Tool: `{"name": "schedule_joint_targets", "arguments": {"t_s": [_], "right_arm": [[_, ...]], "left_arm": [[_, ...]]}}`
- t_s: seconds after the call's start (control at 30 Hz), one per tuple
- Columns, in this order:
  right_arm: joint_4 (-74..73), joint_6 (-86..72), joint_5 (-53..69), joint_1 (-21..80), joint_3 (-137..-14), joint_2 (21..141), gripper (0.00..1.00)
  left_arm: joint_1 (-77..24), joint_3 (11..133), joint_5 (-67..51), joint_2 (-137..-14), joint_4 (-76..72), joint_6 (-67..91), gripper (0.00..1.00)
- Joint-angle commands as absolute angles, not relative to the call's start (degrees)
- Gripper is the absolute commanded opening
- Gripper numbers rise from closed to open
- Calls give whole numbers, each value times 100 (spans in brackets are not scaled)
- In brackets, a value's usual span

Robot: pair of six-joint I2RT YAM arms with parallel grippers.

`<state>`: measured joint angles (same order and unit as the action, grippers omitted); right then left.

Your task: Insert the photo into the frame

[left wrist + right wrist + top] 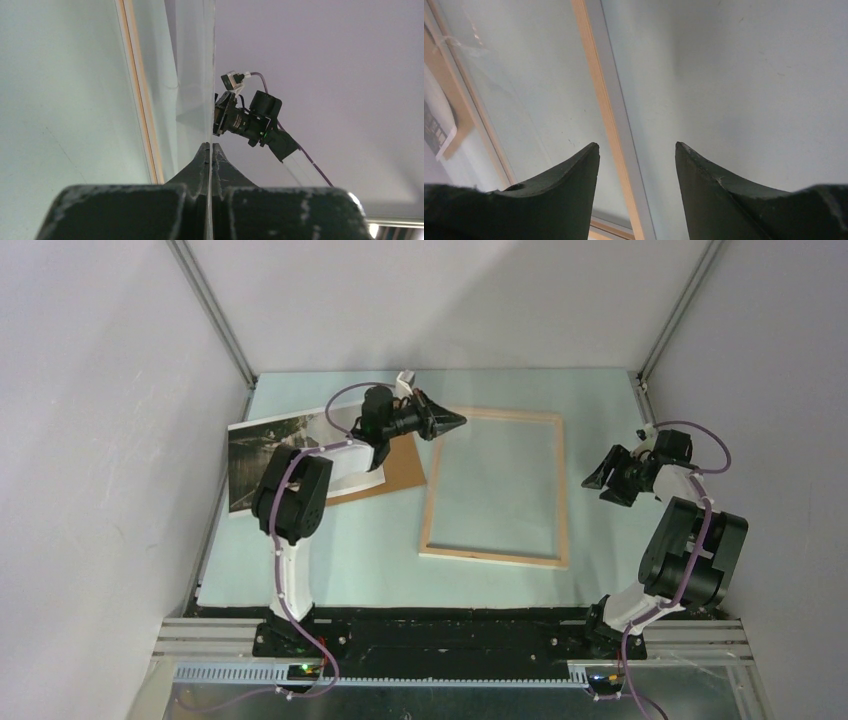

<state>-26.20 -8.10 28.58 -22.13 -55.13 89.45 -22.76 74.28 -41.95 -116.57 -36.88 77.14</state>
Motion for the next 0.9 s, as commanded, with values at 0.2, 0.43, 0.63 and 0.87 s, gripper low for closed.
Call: {"name": "schedule_joint_targets", "arguments": {"t_s": [0.2, 0.43, 0.63, 0.87], "right_arm": [[-2600, -769, 3214, -2259, -5522, 9016, 60], [-2597, -729, 3254, -2259, -5493, 9061, 59], [-2580, -721, 3288, -2267, -5482, 9096, 58], [-2582, -714, 3319, -2276, -5472, 9142, 58]], "left_arm": [[-2593, 7632, -4269, -12190, -4625, 8182, 0], [-2610, 7524, -4138, -12363, -4918, 8240, 0], [-2611, 7457, -4131, -12453, -5011, 8177, 0], [-2613, 7383, -4097, -12486, -5027, 8059, 0]]}}
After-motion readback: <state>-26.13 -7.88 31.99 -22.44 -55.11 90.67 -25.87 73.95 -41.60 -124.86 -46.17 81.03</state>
